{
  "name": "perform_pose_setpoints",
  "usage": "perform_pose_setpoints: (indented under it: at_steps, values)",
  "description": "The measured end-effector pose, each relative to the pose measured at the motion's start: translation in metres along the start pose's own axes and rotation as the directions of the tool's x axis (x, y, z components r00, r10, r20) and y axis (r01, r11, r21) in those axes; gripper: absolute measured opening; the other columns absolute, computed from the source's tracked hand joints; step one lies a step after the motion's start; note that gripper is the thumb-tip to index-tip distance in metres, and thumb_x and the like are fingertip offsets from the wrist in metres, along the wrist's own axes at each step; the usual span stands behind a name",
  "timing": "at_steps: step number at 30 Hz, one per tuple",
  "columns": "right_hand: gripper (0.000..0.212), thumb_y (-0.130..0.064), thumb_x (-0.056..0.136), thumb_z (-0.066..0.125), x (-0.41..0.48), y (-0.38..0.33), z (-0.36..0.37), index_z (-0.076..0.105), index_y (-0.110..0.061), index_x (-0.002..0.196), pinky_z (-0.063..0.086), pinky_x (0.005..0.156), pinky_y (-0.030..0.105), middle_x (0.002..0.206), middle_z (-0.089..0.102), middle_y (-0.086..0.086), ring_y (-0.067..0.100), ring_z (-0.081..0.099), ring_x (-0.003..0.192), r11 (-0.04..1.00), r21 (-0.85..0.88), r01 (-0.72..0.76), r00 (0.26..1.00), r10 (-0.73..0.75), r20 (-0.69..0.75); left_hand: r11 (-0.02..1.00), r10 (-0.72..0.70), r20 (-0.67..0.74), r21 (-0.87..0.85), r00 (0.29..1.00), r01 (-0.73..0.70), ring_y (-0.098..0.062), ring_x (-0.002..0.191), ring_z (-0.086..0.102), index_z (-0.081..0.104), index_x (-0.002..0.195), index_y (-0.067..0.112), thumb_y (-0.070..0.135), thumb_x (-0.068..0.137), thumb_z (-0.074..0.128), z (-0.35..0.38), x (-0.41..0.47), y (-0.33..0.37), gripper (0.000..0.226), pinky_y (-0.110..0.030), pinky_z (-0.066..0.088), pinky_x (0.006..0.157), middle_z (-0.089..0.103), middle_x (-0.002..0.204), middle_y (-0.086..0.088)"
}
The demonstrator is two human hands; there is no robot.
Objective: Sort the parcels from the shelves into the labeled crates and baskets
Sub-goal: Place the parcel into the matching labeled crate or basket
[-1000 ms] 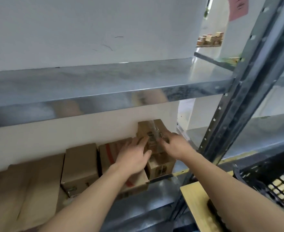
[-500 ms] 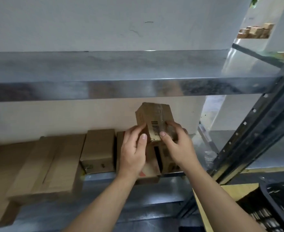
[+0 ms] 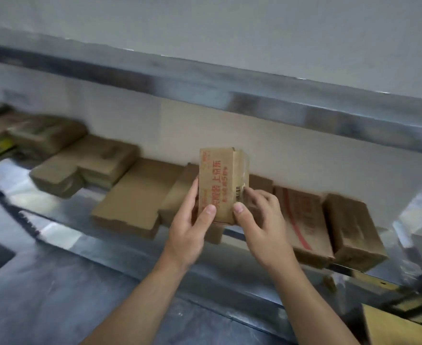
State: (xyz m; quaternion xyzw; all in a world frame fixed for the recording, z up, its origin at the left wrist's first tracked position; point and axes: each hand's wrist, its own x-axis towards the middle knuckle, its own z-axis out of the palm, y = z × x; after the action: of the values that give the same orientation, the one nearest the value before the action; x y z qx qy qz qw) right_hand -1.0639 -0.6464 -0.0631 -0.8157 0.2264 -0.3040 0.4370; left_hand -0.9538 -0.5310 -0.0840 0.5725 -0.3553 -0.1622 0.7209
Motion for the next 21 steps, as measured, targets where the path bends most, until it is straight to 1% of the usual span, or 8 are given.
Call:
perform_pose_setpoints:
  at_steps: [2,3,7,9,13,15,18,21]
  values:
    - [0.062,-0.07,0.08,0.052,-0.006,-0.024,0.036,0.034,-0.055,0.137,0.037,0.099,0.004,0.134,0.041,-0.026,-0.017,0.042,0.125,0.994,0.091,0.052,0.996,-0.058,0.069,0.996,0.032,-0.061,0.082,0.998,-0.027,-0.01,0.134,0.048,0.034,0.144,0.038,0.035,0.094,0.054,-0.04,-0.015,0.008,0.054,-0.028,0.04,0.109,0.054,0.142,0.01]
    - [0.065,-0.066,0.081,0.057,-0.009,-0.034,0.054,0.031,-0.057,0.14,0.04,0.101,0.007,0.138,0.044,-0.022,-0.013,0.043,0.129,0.985,0.156,0.072,0.992,-0.088,0.096,0.991,0.056,-0.094,0.129,0.994,-0.044,-0.009,0.132,0.049,0.036,0.142,0.04,0.038,0.093,0.053,-0.06,-0.023,0.013,0.052,-0.026,0.041,0.108,0.054,0.141,0.01]
    - [0.064,-0.045,0.089,0.067,-0.017,-0.069,0.122,0.033,-0.059,0.142,0.053,0.104,0.04,0.141,0.054,-0.011,0.008,0.053,0.131,0.91,0.392,0.137,0.969,-0.205,0.139,0.965,0.149,-0.197,0.245,0.969,-0.099,-0.015,0.13,0.051,0.049,0.136,0.032,0.033,0.096,0.048,-0.135,-0.05,0.036,0.04,-0.024,0.044,0.103,0.055,0.137,0.007]
    - [0.061,-0.036,0.094,0.068,-0.022,-0.085,0.151,0.035,-0.059,0.141,0.055,0.101,0.045,0.134,0.06,-0.012,0.01,0.058,0.127,0.865,0.49,0.106,0.966,-0.206,0.155,0.964,0.155,-0.261,0.253,0.953,-0.087,-0.018,0.127,0.054,0.056,0.132,0.029,0.029,0.097,0.052,-0.168,-0.06,0.044,0.035,-0.03,0.046,0.104,0.058,0.134,0.003]
    - [0.061,-0.035,0.093,0.07,-0.029,-0.108,0.201,0.042,-0.056,0.143,0.054,0.1,0.055,0.133,0.064,-0.006,0.022,0.061,0.127,0.746,0.658,-0.102,0.938,-0.148,0.314,0.93,0.213,-0.398,0.362,0.892,-0.061,0.002,0.12,0.053,0.055,0.127,0.033,0.012,0.096,0.056,-0.216,-0.077,0.062,0.038,-0.012,0.046,0.093,0.053,0.126,0.005]
    - [0.062,-0.039,0.088,0.076,-0.029,-0.117,0.222,0.046,-0.052,0.141,0.053,0.1,0.055,0.133,0.065,0.001,0.028,0.062,0.126,0.658,0.714,-0.239,0.9,-0.125,0.417,0.941,0.181,-0.477,0.339,0.86,-0.01,0.01,0.119,0.048,0.051,0.133,0.03,0.011,0.093,0.061,-0.237,-0.085,0.062,0.045,-0.01,0.044,0.094,0.047,0.128,0.005]
    - [0.063,-0.036,0.087,0.073,-0.022,-0.127,0.249,0.046,-0.05,0.142,0.052,0.099,0.057,0.133,0.065,0.004,0.033,0.063,0.124,0.594,0.732,-0.332,0.845,-0.158,0.511,0.975,0.071,-0.55,0.215,0.832,0.06,0.0,0.126,0.05,0.047,0.142,0.032,0.029,0.087,0.068,-0.264,-0.093,0.062,0.059,-0.029,0.046,0.104,0.054,0.135,0.009]
    - [0.059,-0.026,0.096,0.064,-0.011,-0.132,0.28,0.041,-0.044,0.148,0.049,0.103,0.061,0.139,0.062,0.003,0.034,0.061,0.126,0.587,0.719,-0.372,0.791,-0.204,0.576,0.995,0.005,-0.609,0.084,0.793,0.058,-0.005,0.121,0.057,0.047,0.142,0.028,0.014,0.093,0.064,-0.284,-0.093,0.064,0.054,-0.032,0.049,0.103,0.064,0.127,0.013]
